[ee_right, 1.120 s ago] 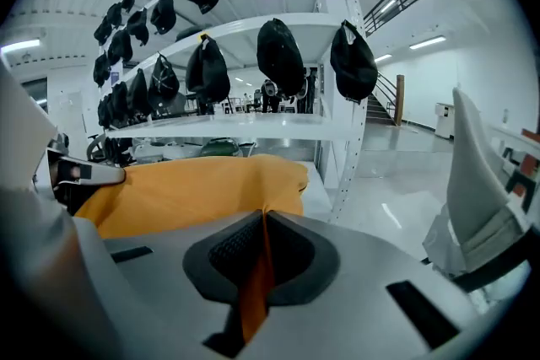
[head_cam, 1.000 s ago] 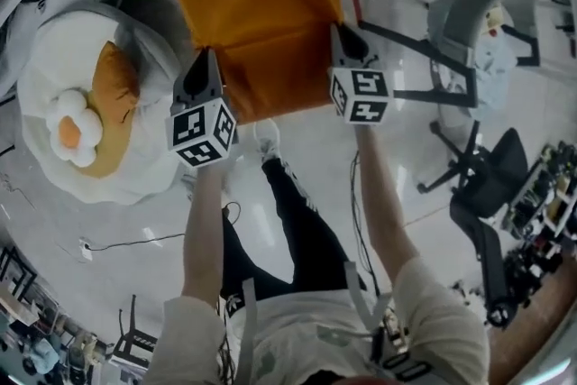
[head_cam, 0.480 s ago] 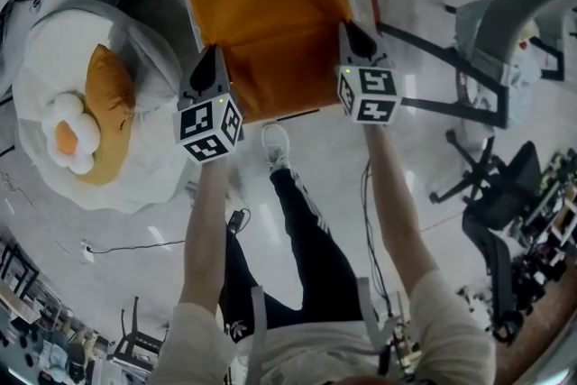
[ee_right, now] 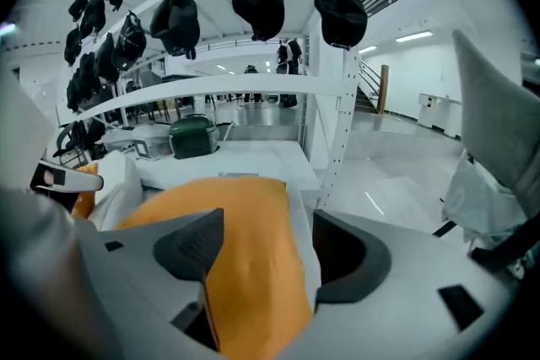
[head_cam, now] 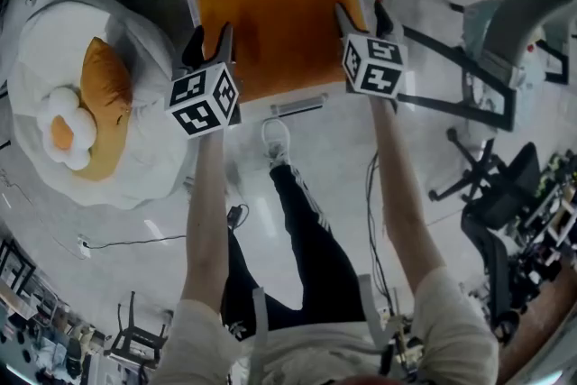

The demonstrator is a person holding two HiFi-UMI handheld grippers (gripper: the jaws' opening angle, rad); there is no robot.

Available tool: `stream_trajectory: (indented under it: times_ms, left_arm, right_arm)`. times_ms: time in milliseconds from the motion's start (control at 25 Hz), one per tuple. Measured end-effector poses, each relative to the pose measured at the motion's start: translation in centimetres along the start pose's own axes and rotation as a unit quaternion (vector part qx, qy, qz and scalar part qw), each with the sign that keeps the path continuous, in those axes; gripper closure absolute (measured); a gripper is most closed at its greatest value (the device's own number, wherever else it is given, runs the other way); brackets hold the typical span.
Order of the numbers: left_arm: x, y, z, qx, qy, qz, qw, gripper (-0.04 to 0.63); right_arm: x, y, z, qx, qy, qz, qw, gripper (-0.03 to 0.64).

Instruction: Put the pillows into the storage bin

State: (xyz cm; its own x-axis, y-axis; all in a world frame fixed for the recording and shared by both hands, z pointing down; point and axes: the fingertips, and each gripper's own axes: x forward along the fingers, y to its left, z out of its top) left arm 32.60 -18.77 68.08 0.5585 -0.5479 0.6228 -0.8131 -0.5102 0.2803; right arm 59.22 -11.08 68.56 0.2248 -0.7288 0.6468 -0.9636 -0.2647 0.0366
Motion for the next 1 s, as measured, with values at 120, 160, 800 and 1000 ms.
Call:
stream_trajectory:
  times_ms: [120,160,800,1000]
  left_arm:
    - [-0.3,0.2,0.8,0.011,-0.010,0.000,0.9999,0.393]
    - [-0.5,0.3,1.0,0.013,-0.014,0.000,0.9998,0.393]
    - [-12.5,17.3,-0.4,-0.028,-0.069,0.115,0.9906,0.336]
    - [-17.9,26.3,-3.1,-0.091,-0.072,0.162,0.9799,0.334]
  right_arm:
    - [-0.3,0.2,1.0,-0.001,-0.013,0.006,1.000,0.319]
    - [-0.5,0.7,1.3,-0.007,-0.016,0.013,1.000,0.319]
    - [-5.1,25.5,6.1,-0.050,-0.058,0.175,0.982,0.319]
    - [-6.0,39.1,5.8,-0.055,-0.037,0.259,0.964,0.319]
